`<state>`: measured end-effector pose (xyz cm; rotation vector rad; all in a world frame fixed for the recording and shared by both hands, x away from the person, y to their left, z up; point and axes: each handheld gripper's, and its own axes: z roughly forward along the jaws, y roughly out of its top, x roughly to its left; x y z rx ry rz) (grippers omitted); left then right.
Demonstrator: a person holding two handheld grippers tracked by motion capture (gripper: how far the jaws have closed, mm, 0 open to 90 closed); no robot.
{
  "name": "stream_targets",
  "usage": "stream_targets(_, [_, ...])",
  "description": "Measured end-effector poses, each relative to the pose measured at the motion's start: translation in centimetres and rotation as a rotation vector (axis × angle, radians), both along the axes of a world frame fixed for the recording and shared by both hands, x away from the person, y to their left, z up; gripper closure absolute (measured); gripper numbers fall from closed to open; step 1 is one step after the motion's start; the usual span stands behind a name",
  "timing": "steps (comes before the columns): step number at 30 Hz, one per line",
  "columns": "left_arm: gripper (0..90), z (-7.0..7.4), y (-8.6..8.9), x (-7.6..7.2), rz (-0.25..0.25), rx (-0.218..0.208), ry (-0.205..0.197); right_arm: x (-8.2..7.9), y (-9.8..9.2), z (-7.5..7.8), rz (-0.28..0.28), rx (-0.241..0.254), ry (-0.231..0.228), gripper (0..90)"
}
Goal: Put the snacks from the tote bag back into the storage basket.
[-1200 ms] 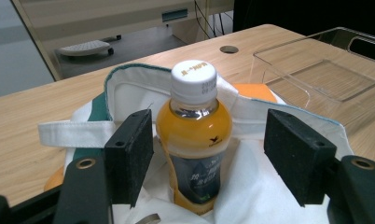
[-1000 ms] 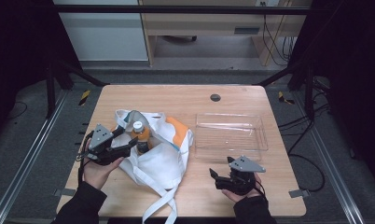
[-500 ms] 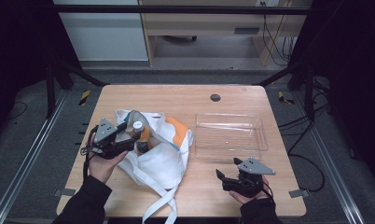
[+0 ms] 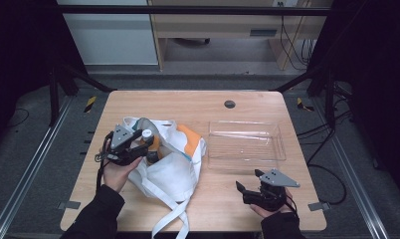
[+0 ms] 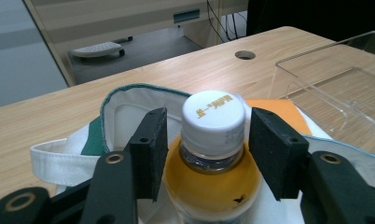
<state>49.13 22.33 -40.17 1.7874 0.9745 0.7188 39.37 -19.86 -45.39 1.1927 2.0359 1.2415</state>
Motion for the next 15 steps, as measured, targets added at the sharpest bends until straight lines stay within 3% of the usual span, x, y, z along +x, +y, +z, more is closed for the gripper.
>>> stream_targets(7, [57.2,-0.24,-0.29,0.32,-0.012,-0.020,-0.018,0.15,0.11,-0.19,0.005,-0.006,0.012,21.6])
stream_targets(15, [58.1,-0.19,-0.45,0.33,-0.001,-0.022,-0.016,0.24,0.25,-0.41,0.005,-0.011,0.019,21.5])
